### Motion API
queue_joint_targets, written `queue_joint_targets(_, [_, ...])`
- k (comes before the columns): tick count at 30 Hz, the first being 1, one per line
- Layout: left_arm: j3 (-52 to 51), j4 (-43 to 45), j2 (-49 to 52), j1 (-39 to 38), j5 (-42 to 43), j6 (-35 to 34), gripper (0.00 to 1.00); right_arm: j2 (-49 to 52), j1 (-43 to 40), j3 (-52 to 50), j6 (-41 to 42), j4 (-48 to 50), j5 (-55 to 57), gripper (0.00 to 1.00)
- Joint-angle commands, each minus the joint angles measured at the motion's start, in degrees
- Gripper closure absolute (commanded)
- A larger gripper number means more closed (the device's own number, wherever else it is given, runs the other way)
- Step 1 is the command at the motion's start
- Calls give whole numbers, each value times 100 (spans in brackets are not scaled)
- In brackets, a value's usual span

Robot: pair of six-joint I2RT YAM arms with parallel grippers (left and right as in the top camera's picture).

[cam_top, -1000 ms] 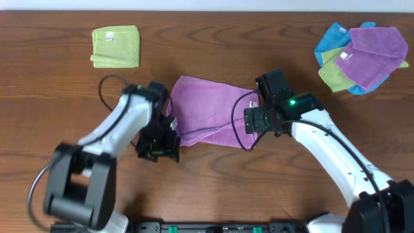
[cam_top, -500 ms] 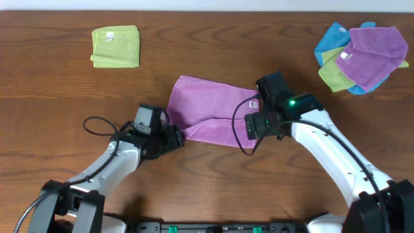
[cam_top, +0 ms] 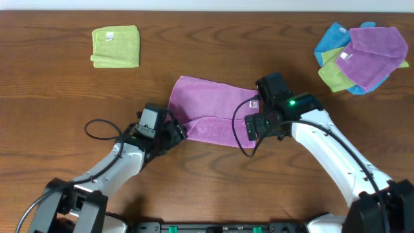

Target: Fold the cloth

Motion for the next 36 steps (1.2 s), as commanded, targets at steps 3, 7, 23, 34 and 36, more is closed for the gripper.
queue_joint_targets(3, [-149, 286, 151, -74, -579, -509, 24, -85, -31, -13, -153, -4, 0, 1])
queue_joint_targets(7, [-149, 535, 149, -74, -754, -592, 23, -85, -31, -11, -175, -2, 0, 1])
queue_joint_targets(23, [-149, 1989, 149, -74, -1325, -1281, 14, -85, -31, -13, -175, 13, -44, 1])
queue_joint_targets(34, [-149, 1880, 149, -74, -938, -1510, 11, -85, -31, -13, -173, 24, -487, 1])
queue_joint_targets(36, [-149, 1753, 149, -74, -942, -1495, 11, -85, -24, -13, -173, 72, -1021, 1])
